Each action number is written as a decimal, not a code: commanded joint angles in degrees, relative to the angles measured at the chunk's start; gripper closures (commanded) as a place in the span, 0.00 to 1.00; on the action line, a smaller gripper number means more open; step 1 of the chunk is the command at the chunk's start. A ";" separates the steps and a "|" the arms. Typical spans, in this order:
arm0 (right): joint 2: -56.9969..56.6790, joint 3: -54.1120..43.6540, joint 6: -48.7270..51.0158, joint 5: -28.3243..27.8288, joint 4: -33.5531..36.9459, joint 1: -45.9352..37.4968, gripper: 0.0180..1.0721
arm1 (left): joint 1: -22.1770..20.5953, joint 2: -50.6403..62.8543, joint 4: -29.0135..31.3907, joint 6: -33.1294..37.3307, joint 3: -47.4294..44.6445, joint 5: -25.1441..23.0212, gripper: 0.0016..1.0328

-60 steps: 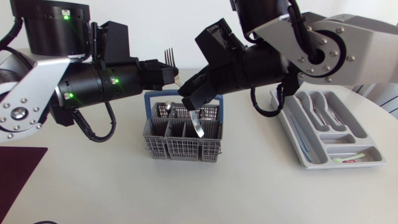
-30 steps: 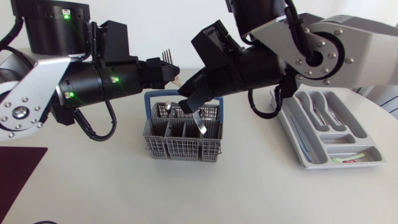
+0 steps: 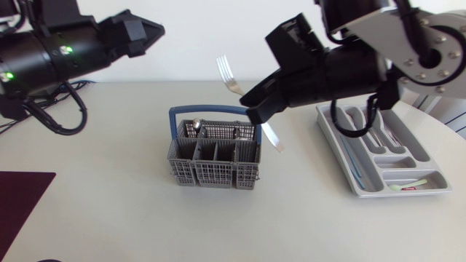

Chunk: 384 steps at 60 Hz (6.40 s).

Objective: Sort the cutlery from the basket into the organizer compartments.

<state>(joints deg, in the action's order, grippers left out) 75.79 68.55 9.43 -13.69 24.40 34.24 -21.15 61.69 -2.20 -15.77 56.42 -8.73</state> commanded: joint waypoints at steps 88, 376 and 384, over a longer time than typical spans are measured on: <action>42.95 21.36 14.39 -5.38 -2.87 -60.69 0.95 | 4.62 5.63 10.02 23.86 -11.07 3.37 0.42; 10.70 -17.23 4.02 -17.51 1.00 -17.45 0.95 | 3.66 40.00 -2.29 33.61 1.23 -10.34 0.97; 9.11 -17.58 4.54 -16.80 0.82 -18.15 0.95 | 5.59 38.33 -0.88 33.88 0.88 -10.34 0.97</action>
<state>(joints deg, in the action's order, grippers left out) 86.46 52.38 12.91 -30.50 24.69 16.40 -16.73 100.36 -3.99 19.09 56.21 -18.24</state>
